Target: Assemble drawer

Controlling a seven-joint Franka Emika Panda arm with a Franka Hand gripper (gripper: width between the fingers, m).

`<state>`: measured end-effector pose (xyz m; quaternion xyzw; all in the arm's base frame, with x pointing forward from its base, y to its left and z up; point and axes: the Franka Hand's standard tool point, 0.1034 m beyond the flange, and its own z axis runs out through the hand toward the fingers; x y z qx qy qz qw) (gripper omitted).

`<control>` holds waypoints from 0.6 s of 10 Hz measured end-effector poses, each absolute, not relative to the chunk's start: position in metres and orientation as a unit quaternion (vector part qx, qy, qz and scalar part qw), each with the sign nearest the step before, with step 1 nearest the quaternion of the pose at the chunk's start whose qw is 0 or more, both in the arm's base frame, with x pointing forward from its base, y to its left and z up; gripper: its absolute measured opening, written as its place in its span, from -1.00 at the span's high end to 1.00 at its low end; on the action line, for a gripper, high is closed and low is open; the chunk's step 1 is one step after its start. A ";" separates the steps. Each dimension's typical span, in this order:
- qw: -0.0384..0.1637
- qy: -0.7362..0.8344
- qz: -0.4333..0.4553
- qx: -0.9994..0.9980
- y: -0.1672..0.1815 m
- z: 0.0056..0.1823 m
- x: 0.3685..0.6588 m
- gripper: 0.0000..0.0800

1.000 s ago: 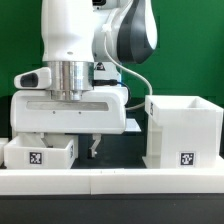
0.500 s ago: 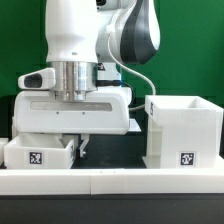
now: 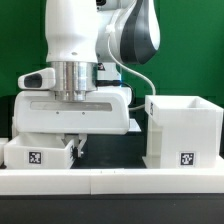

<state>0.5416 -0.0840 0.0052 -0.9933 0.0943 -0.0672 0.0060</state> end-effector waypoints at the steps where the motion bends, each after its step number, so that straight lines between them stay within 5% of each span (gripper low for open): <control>1: 0.006 0.094 -0.067 -0.993 -0.084 0.005 0.542 0.90; 6: 0.013 0.027 -0.057 -0.998 -0.077 0.018 0.531 0.90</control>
Offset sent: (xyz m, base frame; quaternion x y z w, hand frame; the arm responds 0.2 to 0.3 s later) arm -0.0113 0.0083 0.0246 0.0222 -0.0359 -0.1171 0.9922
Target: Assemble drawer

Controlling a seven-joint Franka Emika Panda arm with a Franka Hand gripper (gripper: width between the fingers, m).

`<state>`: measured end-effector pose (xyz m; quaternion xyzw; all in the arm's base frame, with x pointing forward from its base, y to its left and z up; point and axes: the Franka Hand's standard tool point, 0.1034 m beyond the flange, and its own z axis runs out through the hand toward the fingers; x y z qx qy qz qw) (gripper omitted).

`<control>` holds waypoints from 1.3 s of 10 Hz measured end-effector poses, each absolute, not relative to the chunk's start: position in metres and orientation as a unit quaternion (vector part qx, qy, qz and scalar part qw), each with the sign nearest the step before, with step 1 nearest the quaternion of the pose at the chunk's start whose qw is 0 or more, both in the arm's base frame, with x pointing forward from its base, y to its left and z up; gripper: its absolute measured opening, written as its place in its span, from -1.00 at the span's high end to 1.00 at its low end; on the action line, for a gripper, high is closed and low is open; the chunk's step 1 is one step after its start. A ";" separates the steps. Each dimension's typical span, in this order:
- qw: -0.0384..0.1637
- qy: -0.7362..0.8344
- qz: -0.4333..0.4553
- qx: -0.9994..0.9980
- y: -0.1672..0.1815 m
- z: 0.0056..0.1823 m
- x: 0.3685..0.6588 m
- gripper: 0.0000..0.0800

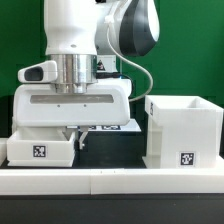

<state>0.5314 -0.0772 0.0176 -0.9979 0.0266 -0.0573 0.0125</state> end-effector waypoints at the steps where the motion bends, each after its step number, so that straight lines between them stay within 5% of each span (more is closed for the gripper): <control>1: 0.012 0.028 -0.060 -0.998 -0.077 0.020 0.530 0.90; 13: -0.028 -0.366 -0.043 -0.929 -0.070 0.016 0.515 0.90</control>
Offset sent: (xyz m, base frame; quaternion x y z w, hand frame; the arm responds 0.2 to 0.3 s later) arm 0.0000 0.0000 0.0000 0.0000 0.0000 -0.1938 0.9810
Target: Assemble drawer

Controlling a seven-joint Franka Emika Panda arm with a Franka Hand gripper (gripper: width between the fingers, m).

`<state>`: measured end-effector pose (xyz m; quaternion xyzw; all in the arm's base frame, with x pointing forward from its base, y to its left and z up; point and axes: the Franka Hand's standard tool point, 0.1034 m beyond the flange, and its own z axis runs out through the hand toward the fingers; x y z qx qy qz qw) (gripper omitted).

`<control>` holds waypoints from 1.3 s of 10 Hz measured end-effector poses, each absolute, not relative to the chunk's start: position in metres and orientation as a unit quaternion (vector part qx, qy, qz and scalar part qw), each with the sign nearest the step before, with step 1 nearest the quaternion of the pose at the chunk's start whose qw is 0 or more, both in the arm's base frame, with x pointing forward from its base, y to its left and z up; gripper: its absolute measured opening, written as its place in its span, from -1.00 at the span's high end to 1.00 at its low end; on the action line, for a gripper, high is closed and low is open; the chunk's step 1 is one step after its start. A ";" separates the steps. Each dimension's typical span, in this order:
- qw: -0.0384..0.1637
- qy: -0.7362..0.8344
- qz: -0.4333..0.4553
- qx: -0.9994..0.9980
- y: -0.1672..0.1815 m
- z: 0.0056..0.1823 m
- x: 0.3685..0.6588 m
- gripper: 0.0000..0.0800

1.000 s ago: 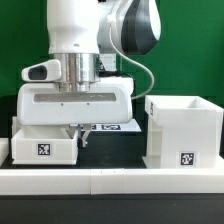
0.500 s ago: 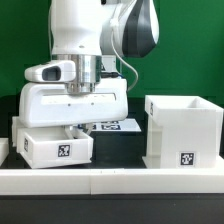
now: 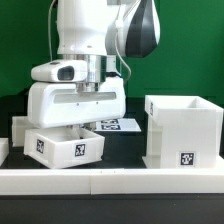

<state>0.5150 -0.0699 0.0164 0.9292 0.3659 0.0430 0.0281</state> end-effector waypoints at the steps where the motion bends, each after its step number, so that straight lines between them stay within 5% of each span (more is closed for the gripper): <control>1: 0.032 0.407 0.039 0.912 -0.071 0.016 0.514 0.90; 13: 0.037 0.624 0.014 0.780 -0.026 0.017 0.523 0.90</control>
Offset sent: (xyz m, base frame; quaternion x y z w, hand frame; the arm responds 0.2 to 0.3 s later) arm 0.0051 0.0290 0.0058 0.0242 -0.0147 -0.2351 0.9716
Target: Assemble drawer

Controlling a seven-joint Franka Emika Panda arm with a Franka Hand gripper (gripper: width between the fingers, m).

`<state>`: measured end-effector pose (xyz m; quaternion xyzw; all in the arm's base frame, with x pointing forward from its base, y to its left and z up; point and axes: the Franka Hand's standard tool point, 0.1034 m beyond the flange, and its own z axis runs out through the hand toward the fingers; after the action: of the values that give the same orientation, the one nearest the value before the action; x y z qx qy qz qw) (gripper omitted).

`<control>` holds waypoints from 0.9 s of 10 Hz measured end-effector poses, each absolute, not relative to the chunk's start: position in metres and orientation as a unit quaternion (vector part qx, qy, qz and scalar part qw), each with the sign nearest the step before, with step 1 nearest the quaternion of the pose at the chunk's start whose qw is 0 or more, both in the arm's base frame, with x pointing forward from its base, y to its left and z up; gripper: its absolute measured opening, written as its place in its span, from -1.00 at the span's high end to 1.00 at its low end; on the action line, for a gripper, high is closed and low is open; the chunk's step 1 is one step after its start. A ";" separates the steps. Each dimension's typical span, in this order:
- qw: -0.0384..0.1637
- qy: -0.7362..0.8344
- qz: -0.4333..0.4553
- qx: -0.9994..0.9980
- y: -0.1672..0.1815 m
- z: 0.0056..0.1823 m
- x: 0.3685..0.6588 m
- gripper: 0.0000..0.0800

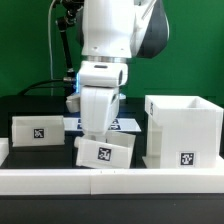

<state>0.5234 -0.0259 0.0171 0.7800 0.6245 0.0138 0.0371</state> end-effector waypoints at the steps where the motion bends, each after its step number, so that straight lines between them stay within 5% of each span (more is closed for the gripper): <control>1: 0.046 0.620 0.026 0.783 -0.020 0.017 0.527 0.90; 2: 0.065 0.615 0.054 0.784 -0.013 0.018 0.531 0.90; 9: 0.048 0.625 0.027 0.778 -0.023 0.011 0.523 0.90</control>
Offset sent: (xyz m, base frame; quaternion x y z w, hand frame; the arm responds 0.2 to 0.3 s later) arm 0.0000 0.0000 0.0000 0.0000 0.0000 0.0000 1.0000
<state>0.5229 -0.0229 0.0112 0.7785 0.6253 0.0272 0.0479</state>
